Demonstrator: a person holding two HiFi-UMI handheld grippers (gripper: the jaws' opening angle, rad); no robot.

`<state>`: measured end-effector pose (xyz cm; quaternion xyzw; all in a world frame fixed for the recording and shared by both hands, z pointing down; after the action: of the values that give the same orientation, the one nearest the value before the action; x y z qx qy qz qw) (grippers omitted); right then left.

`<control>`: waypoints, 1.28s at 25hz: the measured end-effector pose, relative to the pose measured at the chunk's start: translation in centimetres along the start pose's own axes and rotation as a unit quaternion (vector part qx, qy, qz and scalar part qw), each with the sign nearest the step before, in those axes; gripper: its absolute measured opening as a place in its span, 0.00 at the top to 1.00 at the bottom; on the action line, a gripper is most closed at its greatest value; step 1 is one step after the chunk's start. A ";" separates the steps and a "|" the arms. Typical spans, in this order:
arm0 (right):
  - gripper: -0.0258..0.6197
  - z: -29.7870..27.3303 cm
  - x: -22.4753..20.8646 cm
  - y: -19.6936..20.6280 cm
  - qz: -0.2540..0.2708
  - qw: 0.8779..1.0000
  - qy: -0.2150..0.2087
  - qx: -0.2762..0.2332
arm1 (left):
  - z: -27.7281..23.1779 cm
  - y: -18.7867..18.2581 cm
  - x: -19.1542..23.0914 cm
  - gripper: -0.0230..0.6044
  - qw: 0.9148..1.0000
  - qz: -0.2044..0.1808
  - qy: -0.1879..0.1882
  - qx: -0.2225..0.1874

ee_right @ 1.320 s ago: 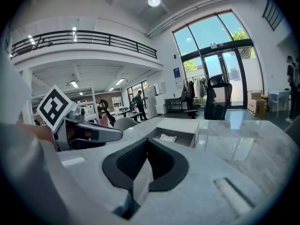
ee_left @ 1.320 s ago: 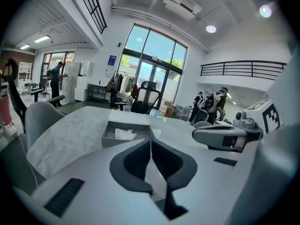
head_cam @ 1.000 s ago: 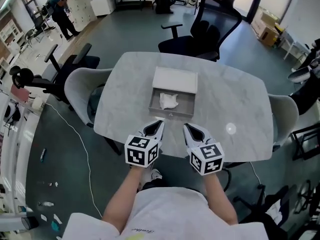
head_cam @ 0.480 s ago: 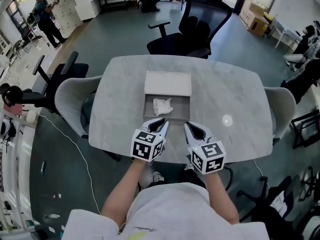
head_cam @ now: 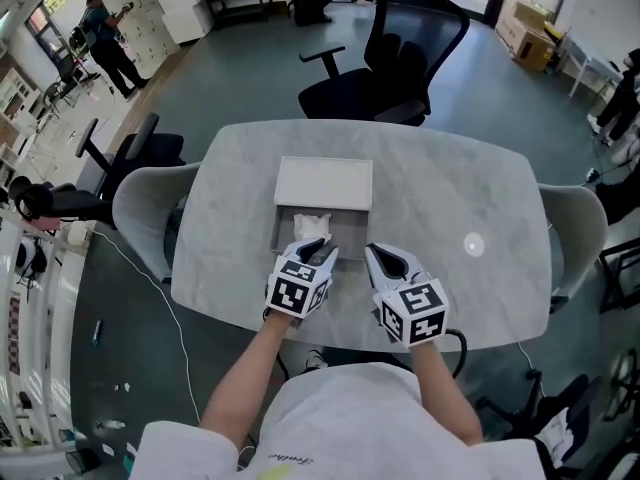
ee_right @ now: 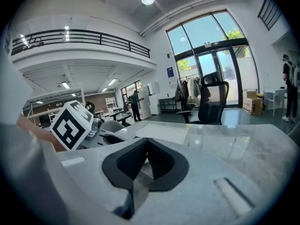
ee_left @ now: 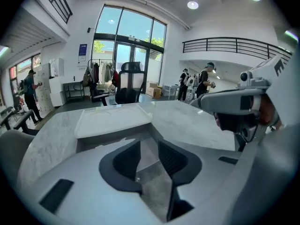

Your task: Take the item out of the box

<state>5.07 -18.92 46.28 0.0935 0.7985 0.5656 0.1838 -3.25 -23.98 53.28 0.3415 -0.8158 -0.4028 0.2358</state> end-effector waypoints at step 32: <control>0.96 -2.9 -7.0 3.1 -0.035 0.991 -0.115 0.051 | -7.7 4.2 4.3 0.72 0.967 -0.018 -0.159 0.200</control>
<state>10.10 -22.89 51.34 0.1394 0.8024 0.5031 0.2892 -2.54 -29.18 61.57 0.3285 -0.9002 -0.2849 0.0230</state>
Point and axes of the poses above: the fingertips, and each gripper's own axes: z backward along the fingers, x to its left, y out of its underside, the point moved 2 cm from there along z, backward along the fingers, and after that the axes turned 4 degrees about -x, right-handed, at the moved point
